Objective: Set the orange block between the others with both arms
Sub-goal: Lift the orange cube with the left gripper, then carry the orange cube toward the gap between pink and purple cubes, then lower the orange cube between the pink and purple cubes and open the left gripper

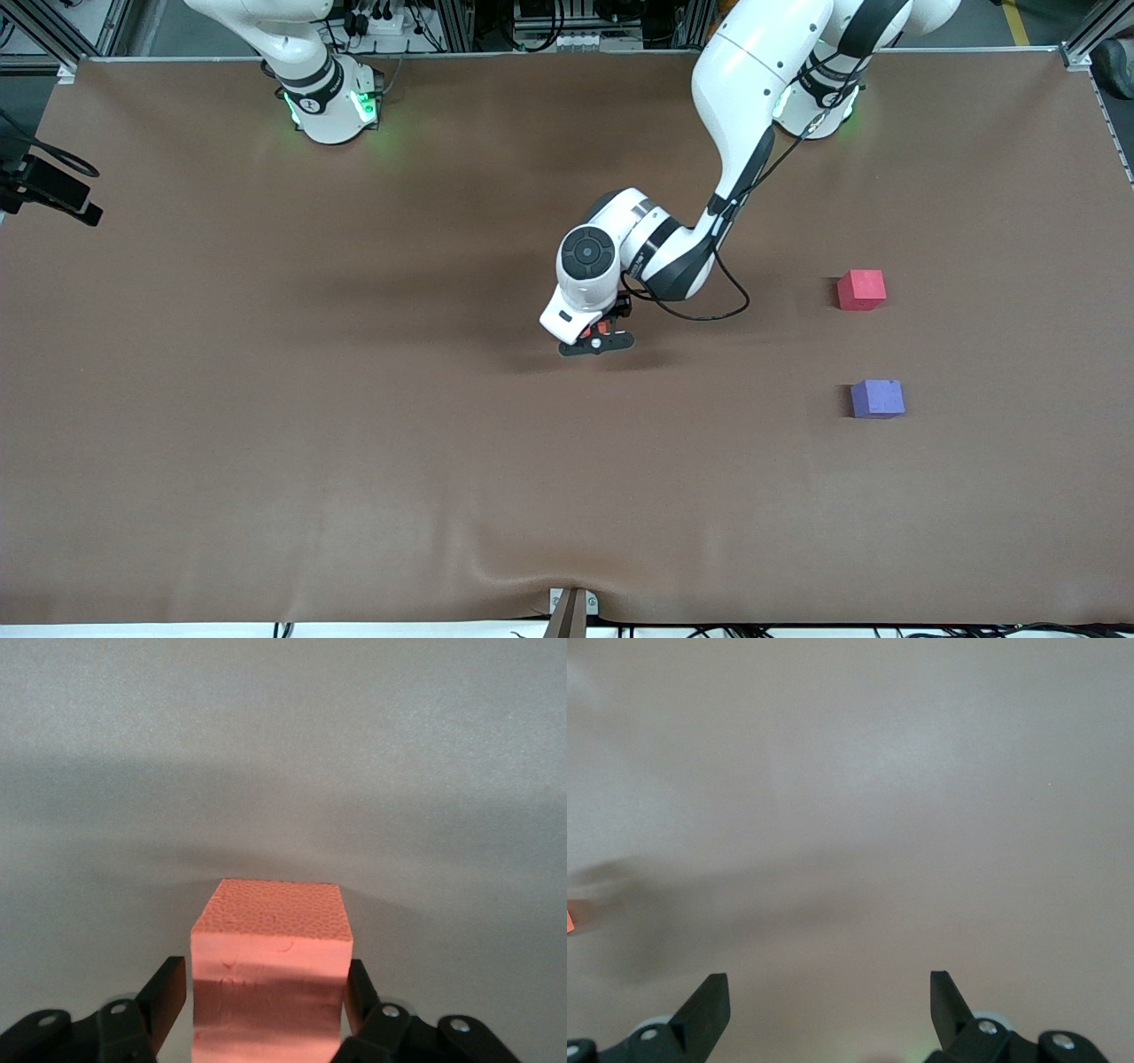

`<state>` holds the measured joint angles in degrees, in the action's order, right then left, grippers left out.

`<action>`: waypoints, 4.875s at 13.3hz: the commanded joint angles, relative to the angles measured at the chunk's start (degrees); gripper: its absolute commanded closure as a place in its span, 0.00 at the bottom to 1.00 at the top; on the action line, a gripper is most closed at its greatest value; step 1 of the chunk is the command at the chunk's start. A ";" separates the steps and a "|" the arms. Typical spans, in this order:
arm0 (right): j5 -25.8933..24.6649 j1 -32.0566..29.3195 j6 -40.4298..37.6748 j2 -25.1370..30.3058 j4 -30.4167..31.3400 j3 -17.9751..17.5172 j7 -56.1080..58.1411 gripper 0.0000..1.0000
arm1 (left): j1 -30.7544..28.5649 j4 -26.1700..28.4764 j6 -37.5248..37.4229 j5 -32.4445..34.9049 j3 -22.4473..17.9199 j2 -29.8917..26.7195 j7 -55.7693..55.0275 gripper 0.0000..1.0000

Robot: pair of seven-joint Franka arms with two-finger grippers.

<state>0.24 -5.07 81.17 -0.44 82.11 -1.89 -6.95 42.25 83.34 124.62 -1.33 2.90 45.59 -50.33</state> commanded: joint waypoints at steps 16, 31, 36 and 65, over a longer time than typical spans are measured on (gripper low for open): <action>0.29 -0.56 -0.84 -0.43 -1.08 -0.83 -1.05 0.00 | -14.81 -0.20 -15.79 0.01 -0.26 -18.15 12.52 0.65; 0.29 -0.56 -0.84 -0.52 -0.99 -0.83 -1.05 0.00 | -45.13 13.74 -20.42 0.62 -0.26 -31.27 50.14 0.63; 0.29 -0.56 -0.93 -0.44 -0.99 -0.83 -1.05 0.00 | -48.13 27.47 -6.61 1.32 -0.44 -31.45 53.76 0.63; -0.15 -0.20 -0.93 -0.43 -0.99 -0.83 -0.79 0.00 | -46.47 35.05 10.55 6.78 -0.44 -20.81 49.01 0.33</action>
<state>0.26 -5.02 81.04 -0.56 82.11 -2.35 -7.07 -4.12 118.09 134.12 3.75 2.38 24.74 0.04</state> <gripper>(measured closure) 0.000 0.498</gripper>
